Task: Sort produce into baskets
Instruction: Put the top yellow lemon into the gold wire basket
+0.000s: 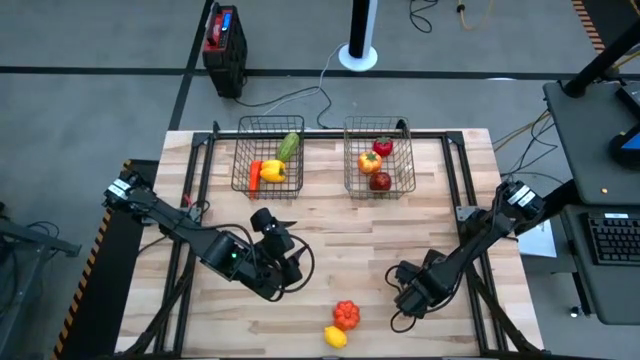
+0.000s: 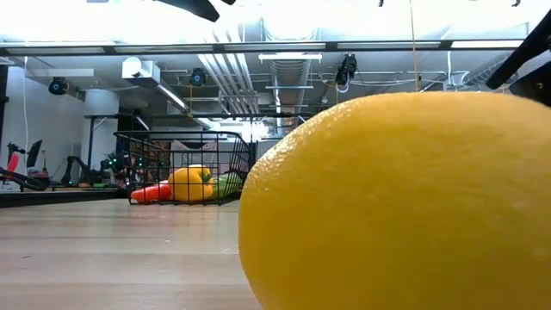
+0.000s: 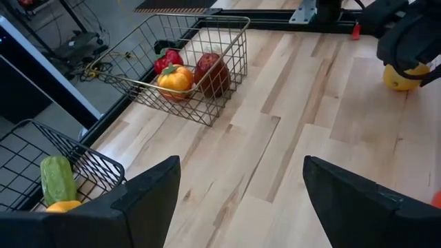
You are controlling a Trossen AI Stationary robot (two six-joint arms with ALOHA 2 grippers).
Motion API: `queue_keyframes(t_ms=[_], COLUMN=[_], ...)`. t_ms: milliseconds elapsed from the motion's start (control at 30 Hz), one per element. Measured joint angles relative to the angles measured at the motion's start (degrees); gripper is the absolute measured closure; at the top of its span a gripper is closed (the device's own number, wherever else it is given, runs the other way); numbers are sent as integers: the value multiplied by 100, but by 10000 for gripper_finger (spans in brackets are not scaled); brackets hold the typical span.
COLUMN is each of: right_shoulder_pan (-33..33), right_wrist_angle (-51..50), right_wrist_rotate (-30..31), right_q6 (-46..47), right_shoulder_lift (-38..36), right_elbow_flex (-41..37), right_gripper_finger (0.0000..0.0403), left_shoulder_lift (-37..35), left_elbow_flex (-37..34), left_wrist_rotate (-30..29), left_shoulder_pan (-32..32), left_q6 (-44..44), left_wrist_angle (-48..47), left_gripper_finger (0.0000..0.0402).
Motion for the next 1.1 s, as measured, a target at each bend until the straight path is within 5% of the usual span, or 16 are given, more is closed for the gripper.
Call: queue_keyframes(t_ms=[433, 667, 1100], right_shoulder_pan=[-2, -263, -1685], right_wrist_angle=[4, -12, -23], right_wrist_rotate=[80, 1284, 3358], right_q6=[96, -593, -3379], right_shoulder_lift=[-70, -146, -283], right_elbow_flex=[167, 854, 2135], right_gripper_finger=[139, 140, 139], left_shoulder_lift=[0, 0, 0], left_elbow_flex=[-2, -5, -7], left_wrist_rotate=[-8, -8, -60], left_shoulder_pan=[0, 0, 0], left_q6=[0, 2, 1], left_wrist_angle=[13, 46, 107], left_gripper_finger=[114, 114, 114])
